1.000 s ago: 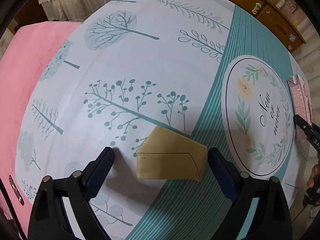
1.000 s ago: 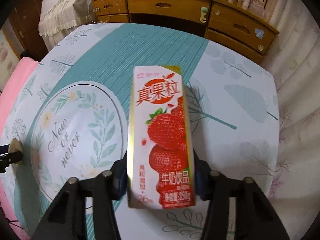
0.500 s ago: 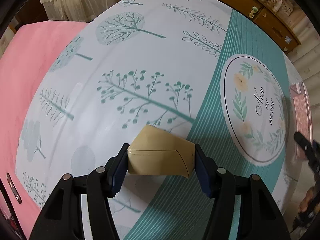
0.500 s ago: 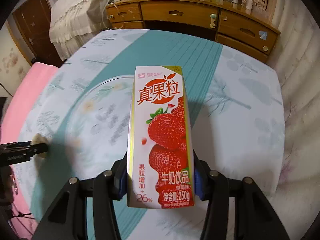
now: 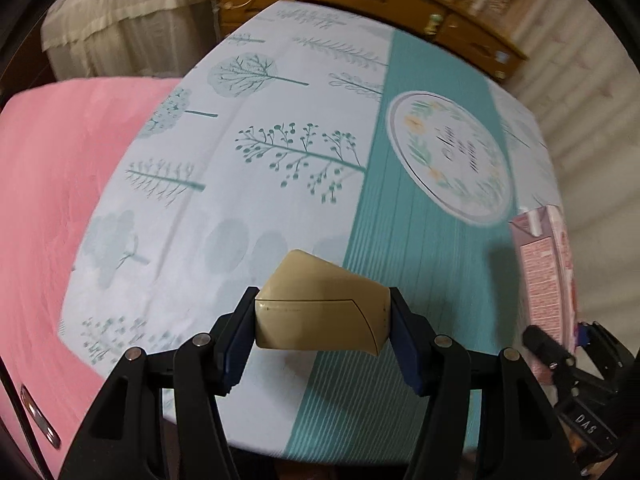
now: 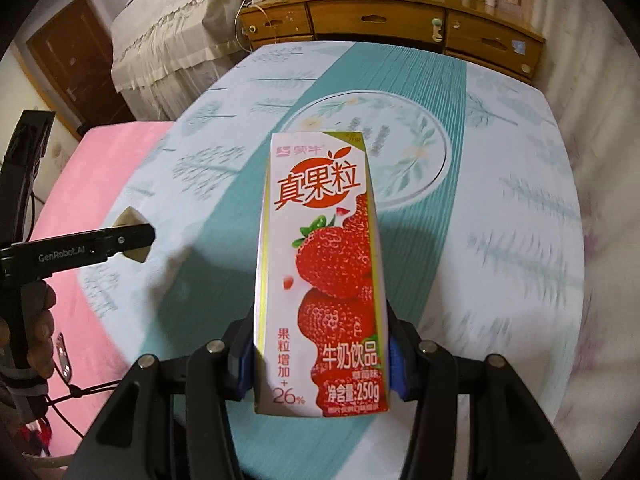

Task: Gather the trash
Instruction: 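Lower sponge and pink carton over the bin and open both grippers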

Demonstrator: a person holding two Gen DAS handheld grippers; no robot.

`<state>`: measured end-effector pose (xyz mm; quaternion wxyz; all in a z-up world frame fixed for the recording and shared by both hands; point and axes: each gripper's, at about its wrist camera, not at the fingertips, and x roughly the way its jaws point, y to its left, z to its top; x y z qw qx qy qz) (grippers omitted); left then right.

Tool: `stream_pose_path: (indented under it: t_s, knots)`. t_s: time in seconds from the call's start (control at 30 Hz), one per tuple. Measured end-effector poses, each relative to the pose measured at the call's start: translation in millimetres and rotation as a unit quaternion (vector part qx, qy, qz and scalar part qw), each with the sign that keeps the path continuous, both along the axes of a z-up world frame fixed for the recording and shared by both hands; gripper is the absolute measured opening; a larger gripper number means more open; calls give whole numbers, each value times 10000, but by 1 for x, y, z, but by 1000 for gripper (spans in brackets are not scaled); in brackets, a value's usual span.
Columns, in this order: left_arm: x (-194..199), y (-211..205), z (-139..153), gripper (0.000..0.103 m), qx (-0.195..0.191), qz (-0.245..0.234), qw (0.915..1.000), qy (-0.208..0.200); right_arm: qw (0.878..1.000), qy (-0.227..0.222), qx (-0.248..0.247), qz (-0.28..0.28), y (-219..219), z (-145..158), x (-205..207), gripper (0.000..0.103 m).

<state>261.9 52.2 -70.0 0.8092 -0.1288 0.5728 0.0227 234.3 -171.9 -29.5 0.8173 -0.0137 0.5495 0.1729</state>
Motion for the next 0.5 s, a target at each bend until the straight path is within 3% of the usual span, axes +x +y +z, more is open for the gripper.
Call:
stream_pose_path:
  t_s: [0.3, 0.5]
  knots:
    - [-105, 22, 34, 60, -101, -939, 9947, -417, 9971, -99, 148, -742, 56, 22, -138, 51]
    - [-165, 33, 30, 60, -126, -1285, 9914, -221, 9956, 266, 79, -895, 79, 10, -206, 51]
